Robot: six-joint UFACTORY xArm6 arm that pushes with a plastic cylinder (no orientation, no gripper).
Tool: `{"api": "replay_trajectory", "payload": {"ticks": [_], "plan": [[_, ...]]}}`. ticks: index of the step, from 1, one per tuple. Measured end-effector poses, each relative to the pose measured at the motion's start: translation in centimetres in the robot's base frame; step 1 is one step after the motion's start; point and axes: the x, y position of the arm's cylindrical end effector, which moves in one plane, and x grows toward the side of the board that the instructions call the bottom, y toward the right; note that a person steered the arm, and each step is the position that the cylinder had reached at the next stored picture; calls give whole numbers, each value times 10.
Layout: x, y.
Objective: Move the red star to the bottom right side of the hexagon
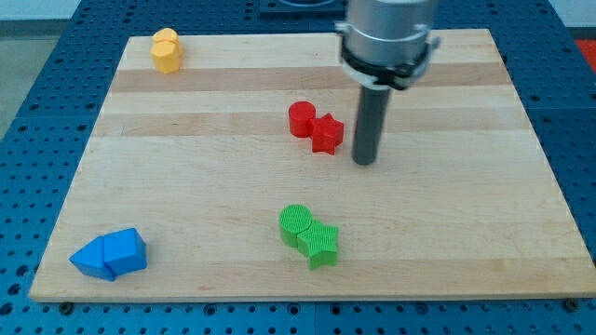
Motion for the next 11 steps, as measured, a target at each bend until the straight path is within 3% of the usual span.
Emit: {"api": "replay_trajectory", "payload": {"ticks": [3, 6, 9, 11], "plan": [[-28, -20], [-41, -106], [-115, -179], [-132, -219]]}}
